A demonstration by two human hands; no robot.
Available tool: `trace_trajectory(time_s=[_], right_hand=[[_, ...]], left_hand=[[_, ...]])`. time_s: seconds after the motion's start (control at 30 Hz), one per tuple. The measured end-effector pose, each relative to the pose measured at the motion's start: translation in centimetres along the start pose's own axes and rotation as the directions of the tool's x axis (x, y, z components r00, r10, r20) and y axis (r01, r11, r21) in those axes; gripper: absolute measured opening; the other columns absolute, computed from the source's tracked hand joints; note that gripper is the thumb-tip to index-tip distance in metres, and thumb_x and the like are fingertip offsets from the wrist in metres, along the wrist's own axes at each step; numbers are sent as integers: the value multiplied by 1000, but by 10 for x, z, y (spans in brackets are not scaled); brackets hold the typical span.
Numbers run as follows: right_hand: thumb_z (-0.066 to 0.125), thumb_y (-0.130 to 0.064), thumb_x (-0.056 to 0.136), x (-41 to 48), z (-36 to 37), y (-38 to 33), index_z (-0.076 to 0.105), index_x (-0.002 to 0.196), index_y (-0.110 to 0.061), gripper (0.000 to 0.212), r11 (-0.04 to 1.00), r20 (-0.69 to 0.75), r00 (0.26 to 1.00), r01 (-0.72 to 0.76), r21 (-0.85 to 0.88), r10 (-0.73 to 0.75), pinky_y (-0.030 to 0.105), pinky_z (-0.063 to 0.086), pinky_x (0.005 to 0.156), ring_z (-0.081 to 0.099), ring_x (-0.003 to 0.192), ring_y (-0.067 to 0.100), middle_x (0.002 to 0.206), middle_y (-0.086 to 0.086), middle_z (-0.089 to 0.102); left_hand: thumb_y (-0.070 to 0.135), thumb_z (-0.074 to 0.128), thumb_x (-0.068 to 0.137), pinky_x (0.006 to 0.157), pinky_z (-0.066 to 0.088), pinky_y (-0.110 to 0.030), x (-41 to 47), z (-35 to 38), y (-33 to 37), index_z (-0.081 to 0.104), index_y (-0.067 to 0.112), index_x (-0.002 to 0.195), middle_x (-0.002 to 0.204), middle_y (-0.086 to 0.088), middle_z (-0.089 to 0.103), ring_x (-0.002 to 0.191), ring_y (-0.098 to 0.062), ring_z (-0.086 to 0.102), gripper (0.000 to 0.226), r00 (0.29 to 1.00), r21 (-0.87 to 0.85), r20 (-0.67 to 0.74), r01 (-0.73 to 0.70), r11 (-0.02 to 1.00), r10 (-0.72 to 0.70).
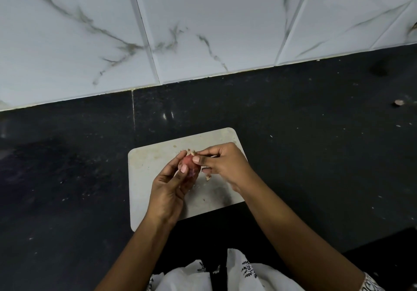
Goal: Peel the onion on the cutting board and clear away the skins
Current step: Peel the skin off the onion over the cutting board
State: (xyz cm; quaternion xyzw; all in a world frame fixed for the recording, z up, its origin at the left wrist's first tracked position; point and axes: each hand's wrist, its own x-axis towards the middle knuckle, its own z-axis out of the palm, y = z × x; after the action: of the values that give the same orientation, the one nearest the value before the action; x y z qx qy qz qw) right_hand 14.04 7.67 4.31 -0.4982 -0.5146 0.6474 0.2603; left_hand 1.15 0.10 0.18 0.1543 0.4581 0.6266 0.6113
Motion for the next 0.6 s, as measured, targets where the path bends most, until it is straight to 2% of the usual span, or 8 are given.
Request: trace_trajectory(time_s=[0.13, 0.23, 0.3, 0.37, 0.47, 0.53, 0.6], right_hand=[[69, -5, 80, 0, 0, -1, 70, 99, 1, 20, 999, 5, 1000, 29, -19, -29, 15, 54, 64, 66, 74, 9, 88, 8, 70], [71, -7, 80, 2, 2, 5, 73, 92, -4, 13, 988, -74, 991, 104, -115, -113, 34, 59, 78, 70, 81, 20, 87, 8, 72], [71, -9, 80, 3, 4, 9, 74, 88, -7, 9, 975, -114, 980, 141, -171, -162, 43, 58, 80, 70, 82, 24, 85, 8, 73], [71, -9, 80, 4, 6, 12, 74, 87, -8, 8, 964, -144, 968, 173, -201, -204, 44, 58, 78, 70, 80, 22, 81, 6, 73], [70, -10, 80, 6, 9, 13, 73, 87, -7, 8, 929, -187, 939, 228, -292, -289, 40, 58, 76, 68, 75, 16, 77, 1, 70], [68, -12, 80, 8, 10, 13, 72, 87, -8, 8, 895, -175, 930, 241, -375, -323, 38, 58, 76, 67, 76, 13, 79, 1, 71], [68, -13, 81, 13, 9, 13, 72, 87, -10, 8, 886, -144, 941, 227, -404, -306, 39, 58, 76, 68, 77, 13, 81, 2, 72]], left_hand=[[45, 91, 42, 79, 57, -29, 1, -3, -2, 74, 24, 105, 123, -10, 65, 107, -24, 64, 69, 1000, -6, -5, 2, 1000, -2], [43, 93, 39, 77, 57, -29, 1, -2, -4, 74, 22, 104, 122, -11, 65, 108, -27, 64, 71, 999, -46, -26, 25, 999, -26], [38, 91, 47, 74, 57, -28, 0, -1, -3, 73, 18, 106, 122, -13, 65, 106, -28, 66, 64, 999, -94, -33, 39, 995, -42], [27, 79, 63, 69, 58, -26, -1, 3, -1, 73, 16, 105, 121, -14, 65, 98, -25, 69, 44, 997, -159, -48, 52, 986, -60], [17, 60, 80, 64, 58, -24, -2, 7, 0, 69, 13, 108, 114, -12, 67, 90, -20, 71, 29, 995, -204, -58, 70, 976, -83], [14, 47, 92, 63, 58, -23, -3, 9, -1, 65, 10, 111, 111, -12, 67, 87, -18, 72, 26, 992, -225, -62, 93, 970, -109], [14, 43, 95, 61, 58, -23, -3, 9, -1, 64, 9, 113, 111, -13, 67, 85, -17, 72, 27, 988, -235, -78, 110, 966, -131]])
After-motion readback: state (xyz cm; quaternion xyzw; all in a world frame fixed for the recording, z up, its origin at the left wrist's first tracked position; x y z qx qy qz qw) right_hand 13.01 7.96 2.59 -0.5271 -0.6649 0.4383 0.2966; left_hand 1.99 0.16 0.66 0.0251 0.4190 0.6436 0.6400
